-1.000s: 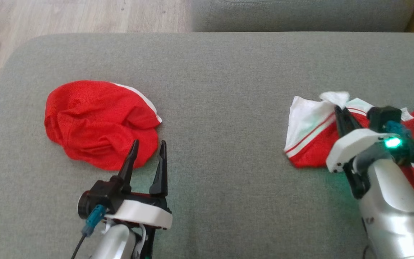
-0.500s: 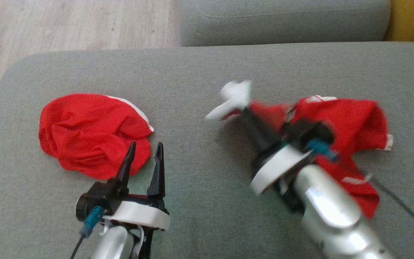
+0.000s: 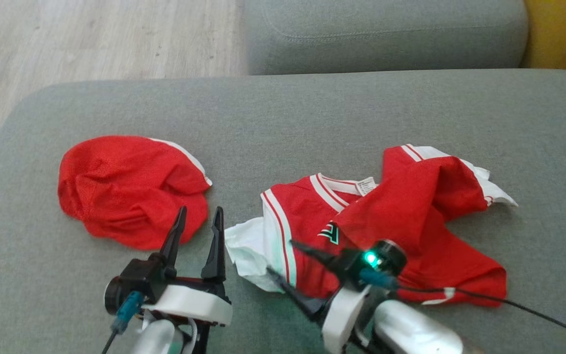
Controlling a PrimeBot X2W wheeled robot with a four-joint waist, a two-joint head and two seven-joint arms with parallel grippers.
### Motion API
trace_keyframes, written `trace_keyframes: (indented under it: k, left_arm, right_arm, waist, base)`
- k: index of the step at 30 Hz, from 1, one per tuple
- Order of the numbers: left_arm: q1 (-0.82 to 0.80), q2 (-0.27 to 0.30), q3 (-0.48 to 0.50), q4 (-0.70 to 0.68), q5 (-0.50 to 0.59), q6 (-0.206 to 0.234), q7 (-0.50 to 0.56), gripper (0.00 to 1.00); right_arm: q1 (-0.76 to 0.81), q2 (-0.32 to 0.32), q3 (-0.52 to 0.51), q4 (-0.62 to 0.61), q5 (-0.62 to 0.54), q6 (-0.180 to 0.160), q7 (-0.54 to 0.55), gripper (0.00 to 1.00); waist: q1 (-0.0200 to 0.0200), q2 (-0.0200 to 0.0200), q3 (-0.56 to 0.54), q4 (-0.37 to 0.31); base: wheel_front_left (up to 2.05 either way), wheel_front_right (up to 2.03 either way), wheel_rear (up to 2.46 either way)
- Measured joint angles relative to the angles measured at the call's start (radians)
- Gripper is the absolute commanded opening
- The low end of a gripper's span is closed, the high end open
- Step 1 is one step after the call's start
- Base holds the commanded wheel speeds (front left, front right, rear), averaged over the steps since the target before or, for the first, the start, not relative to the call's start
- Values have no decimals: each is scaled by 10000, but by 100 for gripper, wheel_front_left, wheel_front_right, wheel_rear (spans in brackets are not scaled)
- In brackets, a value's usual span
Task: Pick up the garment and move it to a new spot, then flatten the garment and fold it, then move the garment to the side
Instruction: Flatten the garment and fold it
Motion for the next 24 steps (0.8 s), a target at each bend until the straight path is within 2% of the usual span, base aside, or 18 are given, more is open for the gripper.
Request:
trace_keyframes:
  k: [2,5,10,13,15,19,24]
  left_arm:
    - [9,0,25,-2,0,2,0,100]
    - [28,2,59,-17,0,4,0,100]
    - [113,2,213,-188,0,13,0,100]
    - [118,0,238,-307,-12,13,0,100]
    - [123,0,232,-330,-13,15,0,100]
    - [131,0,203,-403,-15,15,0,100]
    - [131,0,192,-418,-13,12,0,100]
  right_arm:
    - [0,-132,-288,-69,0,0,-178,100]
    - [4,-274,-1406,-428,-58,0,-464,100]
    - [329,-299,-4696,-1197,-1388,0,-656,100]
    - [1227,-82,-6857,-1992,-2257,0,-683,100]
    - [2026,132,-7860,-2408,-2709,0,-683,100]
    - [3417,449,-8790,-2991,-3049,0,-683,100]
    - [3723,527,-8744,-3718,-2951,0,-683,100]
  waist:
    - [0,0,-39,-57]
    - [0,0,-113,-173]
    - [0,0,-204,-456]
    - [0,0,-223,-621]
    - [0,0,-208,-707]
    - [0,0,-148,-818]
    - [1,0,-19,-892]
  base:
    - [0,0,0]
    - [0,0,0]
    - [0,0,0]
    - [0,0,0]
    - [0,0,0]
    - [0,0,0]
    - [0,0,0]
